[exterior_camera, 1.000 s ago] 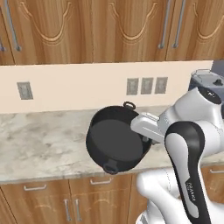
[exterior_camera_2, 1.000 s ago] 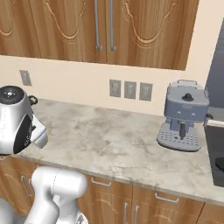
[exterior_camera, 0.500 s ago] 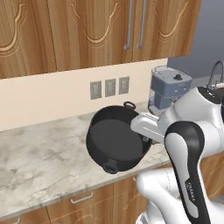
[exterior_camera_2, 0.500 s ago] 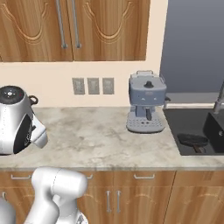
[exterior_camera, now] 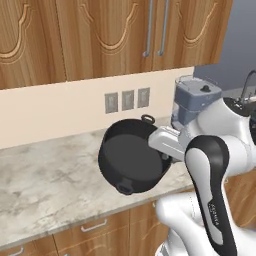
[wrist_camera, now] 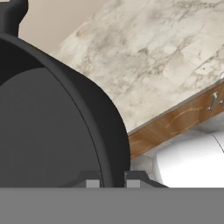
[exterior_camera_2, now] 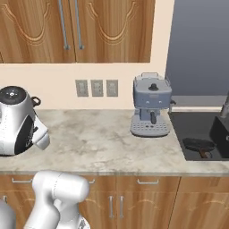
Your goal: Move the pot and pan from the stove into the sink.
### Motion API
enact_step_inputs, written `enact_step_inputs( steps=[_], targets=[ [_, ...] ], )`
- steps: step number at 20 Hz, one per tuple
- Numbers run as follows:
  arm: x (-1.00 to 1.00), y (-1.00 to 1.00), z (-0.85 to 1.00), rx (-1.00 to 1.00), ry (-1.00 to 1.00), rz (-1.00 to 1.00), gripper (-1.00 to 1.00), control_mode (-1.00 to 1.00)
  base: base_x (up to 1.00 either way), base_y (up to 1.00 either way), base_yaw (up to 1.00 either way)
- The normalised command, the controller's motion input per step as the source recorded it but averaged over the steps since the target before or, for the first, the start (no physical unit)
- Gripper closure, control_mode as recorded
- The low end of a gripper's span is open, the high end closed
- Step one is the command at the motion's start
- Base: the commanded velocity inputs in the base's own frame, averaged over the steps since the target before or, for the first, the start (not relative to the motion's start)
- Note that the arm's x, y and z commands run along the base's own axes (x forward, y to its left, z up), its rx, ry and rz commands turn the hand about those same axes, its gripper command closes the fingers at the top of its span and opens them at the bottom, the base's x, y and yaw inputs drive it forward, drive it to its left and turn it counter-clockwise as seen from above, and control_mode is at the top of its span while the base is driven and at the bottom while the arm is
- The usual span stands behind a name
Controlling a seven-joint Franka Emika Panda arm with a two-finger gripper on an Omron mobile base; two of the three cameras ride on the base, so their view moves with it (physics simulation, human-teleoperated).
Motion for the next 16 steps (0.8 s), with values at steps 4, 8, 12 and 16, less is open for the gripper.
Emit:
enact_step_inputs(
  steps=[4,8,12,16],
  targets=[
    [0.0,0.0,0.0,0.0,0.0,0.0,1.0,1.0,0.17,-0.3,0.28],
    [0.0,0.0,0.0,0.0,0.0,0.0,1.0,1.0,0.0,-0.02,0.02],
    [0.0,0.0,0.0,0.0,0.0,0.0,1.0,1.0,0.18,-0.51,0.03],
    [0.0,0.0,0.0,0.0,0.0,0.0,1.0,1.0,0.33,-0.69,0.02]
  ],
)
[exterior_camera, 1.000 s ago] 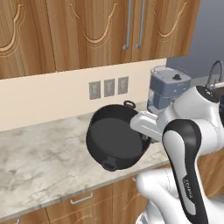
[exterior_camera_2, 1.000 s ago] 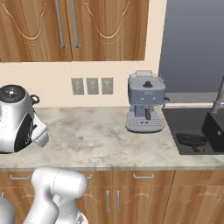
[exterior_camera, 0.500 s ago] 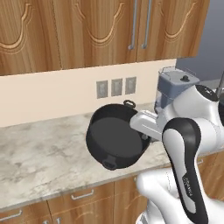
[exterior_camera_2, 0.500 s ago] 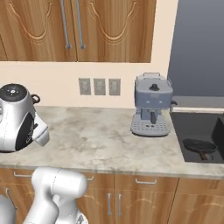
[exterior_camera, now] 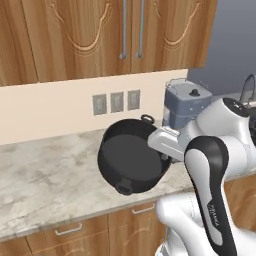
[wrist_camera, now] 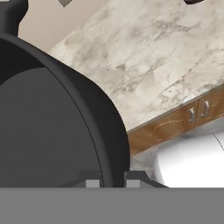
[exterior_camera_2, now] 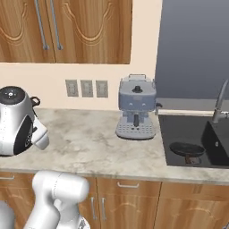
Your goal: Move the pot and pan from the stove into the sink.
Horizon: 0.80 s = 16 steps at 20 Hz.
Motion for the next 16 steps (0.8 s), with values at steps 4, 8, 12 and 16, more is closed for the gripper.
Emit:
enact_step_inputs(
  steps=[4,8,12,16],
  targets=[
    [0.0,0.0,0.0,0.0,0.0,0.0,1.0,1.0,0.35,-0.75,0.01],
    [0.0,0.0,0.0,0.0,0.0,0.0,1.0,1.0,0.36,-0.76,0.0],
    [0.0,0.0,0.0,0.0,0.0,0.0,1.0,1.0,0.38,-0.78,0.01],
    [0.0,0.0,0.0,0.0,0.0,0.0,1.0,1.0,0.42,-0.81,0.02]
  ],
)
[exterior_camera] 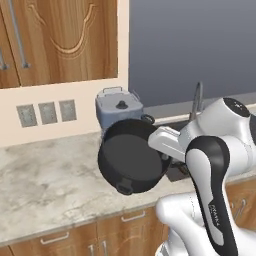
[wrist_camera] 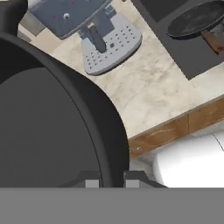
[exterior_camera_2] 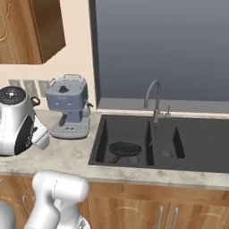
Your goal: Move the pot and pan from the stove into the sink.
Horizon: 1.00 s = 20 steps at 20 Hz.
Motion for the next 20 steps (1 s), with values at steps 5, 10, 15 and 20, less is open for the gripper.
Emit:
enact_step_inputs(
  steps=[5,10,15,20],
  targets=[
    [0.0,0.0,0.0,0.0,0.0,0.0,1.0,1.0,0.44,-0.8,0.02],
    [0.0,0.0,0.0,0.0,0.0,0.0,1.0,1.0,0.43,-0.82,0.03],
    [0.0,0.0,0.0,0.0,0.0,0.0,1.0,1.0,0.42,-0.82,0.03],
    [0.0,0.0,0.0,0.0,0.0,0.0,1.0,1.0,0.4,-0.82,0.02]
  ],
)
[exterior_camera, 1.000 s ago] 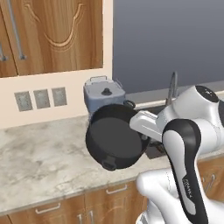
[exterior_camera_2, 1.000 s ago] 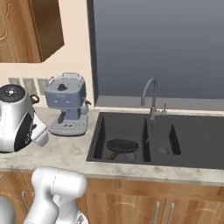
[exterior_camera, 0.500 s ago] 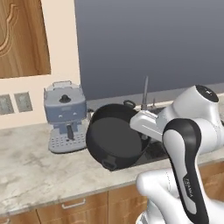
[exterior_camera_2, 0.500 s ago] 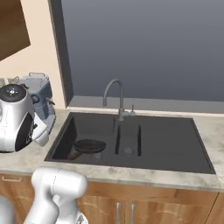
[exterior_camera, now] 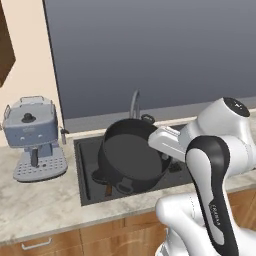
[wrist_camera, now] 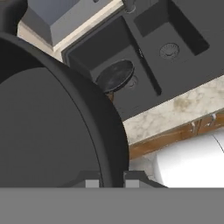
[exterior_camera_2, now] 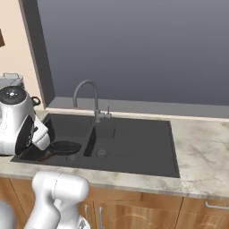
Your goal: Move the pot and pan from the stove into the sink.
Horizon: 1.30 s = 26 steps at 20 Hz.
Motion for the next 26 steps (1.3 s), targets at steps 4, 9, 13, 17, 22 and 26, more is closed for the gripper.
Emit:
enact_step_inputs(
  steps=[4,9,13,17,22,26],
  targets=[
    [0.0,0.0,0.0,0.0,0.0,0.0,1.0,1.0,0.33,-0.81,0.01],
    [0.0,0.0,0.0,0.0,0.0,0.0,1.0,-1.0,0.04,-0.12,0.0],
    [0.23,0.0,0.0,0.0,0.0,0.0,1.0,-1.0,0.0,0.0,0.0],
    [0.65,0.07,0.0,0.0,0.0,-0.11,1.0,-1.0,0.0,0.0,0.0],
    [0.7,0.05,-0.08,0.0,0.01,-0.09,1.0,-1.0,0.0,0.0,0.0],
    [0.56,0.02,-0.24,0.0,0.03,-0.05,1.0,-1.0,0.0,0.0,0.0]
  ],
)
